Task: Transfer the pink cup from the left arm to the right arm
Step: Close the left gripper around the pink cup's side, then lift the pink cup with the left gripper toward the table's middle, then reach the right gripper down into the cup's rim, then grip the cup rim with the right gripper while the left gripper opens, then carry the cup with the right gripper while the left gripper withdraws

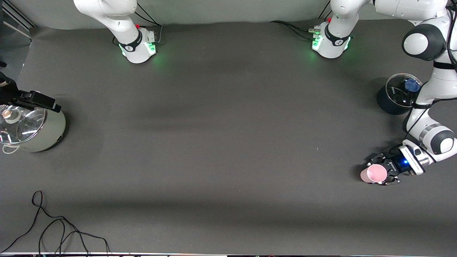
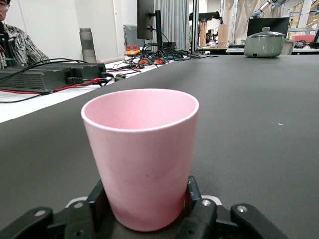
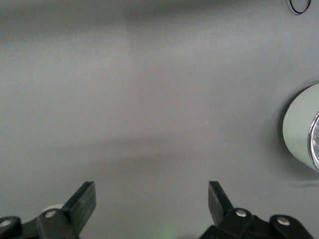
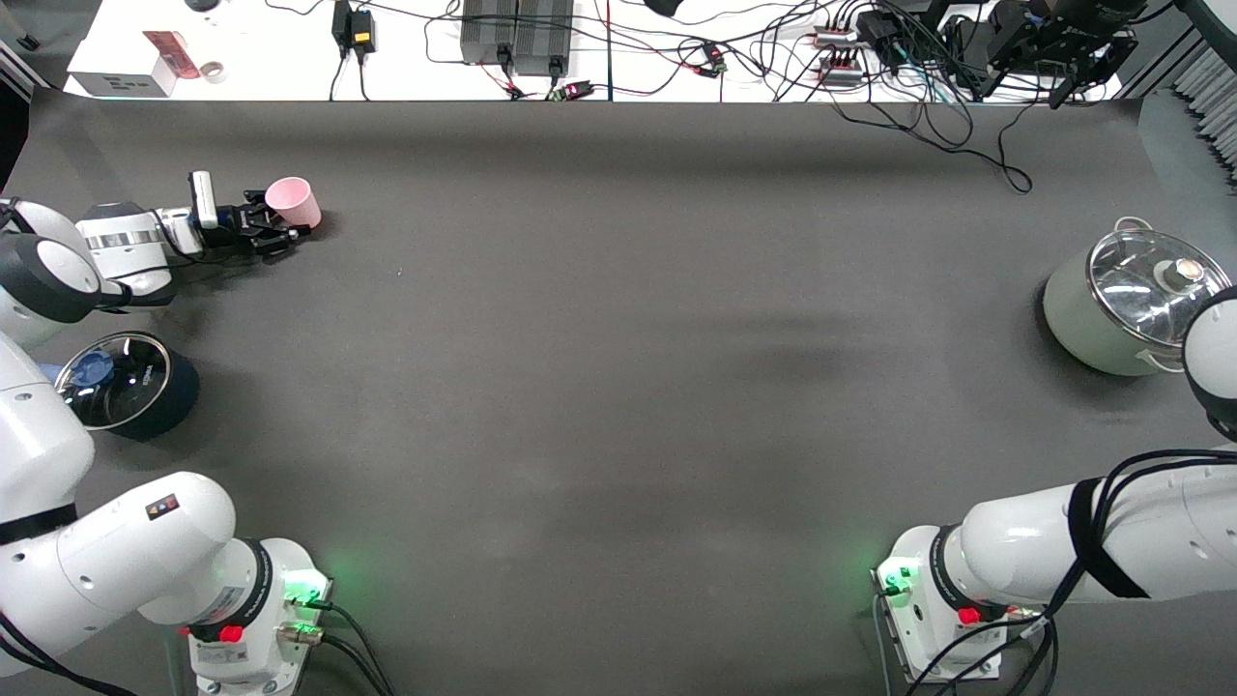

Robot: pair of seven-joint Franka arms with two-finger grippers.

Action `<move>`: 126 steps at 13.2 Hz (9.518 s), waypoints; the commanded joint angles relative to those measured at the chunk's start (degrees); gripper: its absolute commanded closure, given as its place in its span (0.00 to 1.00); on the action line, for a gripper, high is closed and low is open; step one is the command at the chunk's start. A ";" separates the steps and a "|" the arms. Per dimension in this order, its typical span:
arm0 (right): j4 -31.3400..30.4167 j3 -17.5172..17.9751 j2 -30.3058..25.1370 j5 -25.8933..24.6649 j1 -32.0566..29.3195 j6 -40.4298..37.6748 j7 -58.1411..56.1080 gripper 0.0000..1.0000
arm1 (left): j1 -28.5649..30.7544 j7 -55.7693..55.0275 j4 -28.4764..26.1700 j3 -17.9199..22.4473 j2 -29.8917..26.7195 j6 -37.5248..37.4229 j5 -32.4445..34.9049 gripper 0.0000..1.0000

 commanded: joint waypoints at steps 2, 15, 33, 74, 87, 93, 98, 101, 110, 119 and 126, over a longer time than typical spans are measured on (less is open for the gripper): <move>0.58 -0.22 0.08 0.10 0.24 -0.78 -0.95 0.00 | -0.67 0.27 -0.68 0.29 -0.65 0.49 -1.70 0.62; 0.58 -0.22 0.08 0.10 0.15 -0.69 -0.95 0.00 | -1.11 -14.67 -17.53 -13.40 -21.20 10.48 -4.24 0.77; 0.76 -1.72 0.34 0.89 -0.20 -0.78 -2.45 0.00 | -10.84 -15.20 -31.63 -57.71 -34.84 66.03 -34.12 0.77; 25.37 -0.13 26.53 6.78 41.10 14.33 83.95 0.45 | -17.63 -17.14 -26.26 -58.60 -36.07 75.55 -34.75 0.72; 25.63 -0.31 25.83 6.52 40.58 14.25 82.46 1.00 | -17.37 -17.14 -26.26 -58.60 -36.16 75.55 -34.58 0.37; 25.90 -0.49 25.74 6.52 40.49 14.16 81.84 1.00 | -17.28 -17.14 -25.82 -58.60 -36.16 75.55 -34.58 0.12; 25.20 -1.36 23.83 6.69 38.57 10.32 70.74 1.00 | -14.14 -17.31 -25.82 -58.24 -36.07 75.02 -34.31 0.01; 24.41 -2.15 21.01 6.34 34.09 -2.24 51.15 1.00 | -6.76 -17.66 -27.05 -58.42 -35.55 73.01 -33.09 0.01; 10.11 -24.37 18.98 6.25 33.89 -3.09 6.48 1.00 | 16.00 -17.57 -34.95 -56.93 -33.44 51.76 -24.40 0.00; -32.16 -26.68 12.20 -1.13 34.42 44.50 -2.97 1.00 | 20.42 -56.55 -24.70 -41.02 -34.23 13.01 17.50 0.00; -41.33 -26.59 18.36 -0.43 34.25 63.46 -4.11 1.00 | 20.87 -82.69 -9.48 -41.81 -37.12 -6.79 42.93 0.00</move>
